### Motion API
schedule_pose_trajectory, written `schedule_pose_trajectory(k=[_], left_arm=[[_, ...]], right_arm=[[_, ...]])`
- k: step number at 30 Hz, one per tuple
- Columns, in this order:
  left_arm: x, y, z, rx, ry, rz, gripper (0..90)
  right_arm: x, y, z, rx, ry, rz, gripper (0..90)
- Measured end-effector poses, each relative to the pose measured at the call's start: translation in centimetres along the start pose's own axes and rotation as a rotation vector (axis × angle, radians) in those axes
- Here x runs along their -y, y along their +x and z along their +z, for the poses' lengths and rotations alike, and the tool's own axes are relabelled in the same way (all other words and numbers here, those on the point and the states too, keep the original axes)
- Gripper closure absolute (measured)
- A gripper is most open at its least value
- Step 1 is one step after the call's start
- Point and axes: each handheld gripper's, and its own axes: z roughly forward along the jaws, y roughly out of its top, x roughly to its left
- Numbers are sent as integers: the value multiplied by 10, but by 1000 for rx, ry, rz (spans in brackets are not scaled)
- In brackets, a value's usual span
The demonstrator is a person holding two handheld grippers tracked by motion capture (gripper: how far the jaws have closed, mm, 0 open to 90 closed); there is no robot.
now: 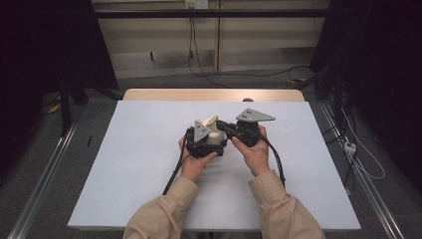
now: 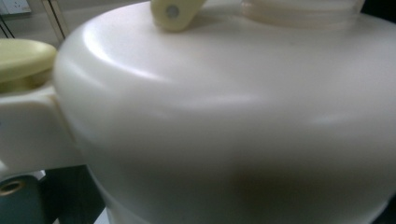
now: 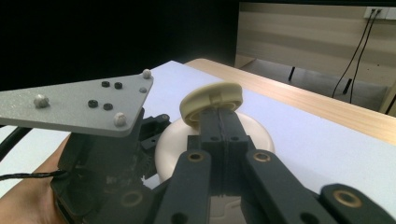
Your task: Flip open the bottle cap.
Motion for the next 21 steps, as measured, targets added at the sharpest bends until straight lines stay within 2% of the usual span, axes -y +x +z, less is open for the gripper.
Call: schedule_pose_trajectory(k=[21], left_arm=[[0, 0, 0, 0, -5, -5, 49]], right_arm=[[-5, 2, 7, -12, -14, -10, 900]])
